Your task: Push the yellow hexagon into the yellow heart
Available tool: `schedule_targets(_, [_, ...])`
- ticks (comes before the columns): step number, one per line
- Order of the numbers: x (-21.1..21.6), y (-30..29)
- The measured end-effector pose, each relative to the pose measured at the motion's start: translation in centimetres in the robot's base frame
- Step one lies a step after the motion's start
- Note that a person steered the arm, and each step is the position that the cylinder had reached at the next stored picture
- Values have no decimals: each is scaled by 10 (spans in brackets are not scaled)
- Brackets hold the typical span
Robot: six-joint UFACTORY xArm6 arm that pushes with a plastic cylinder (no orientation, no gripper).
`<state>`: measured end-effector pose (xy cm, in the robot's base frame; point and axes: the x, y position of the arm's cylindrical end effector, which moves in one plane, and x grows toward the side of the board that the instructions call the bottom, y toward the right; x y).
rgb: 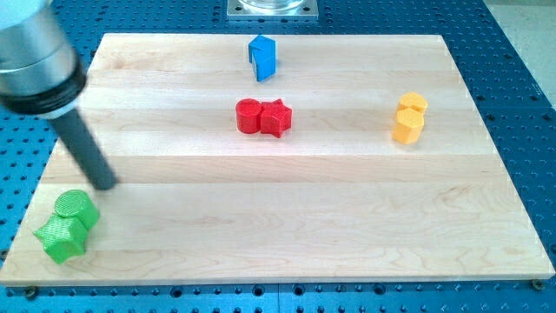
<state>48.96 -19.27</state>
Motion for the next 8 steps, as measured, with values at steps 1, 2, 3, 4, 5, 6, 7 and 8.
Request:
schedule_targets(1, [10, 72])
schedule_targets(2, [14, 132])
schedule_targets(3, [13, 190])
schedule_targets(4, [12, 207])
schedule_targets(5, [12, 207])
schedule_targets(6, [-1, 207])
schedule_targets(7, [-7, 207])
schedule_targets(8, [-11, 211])
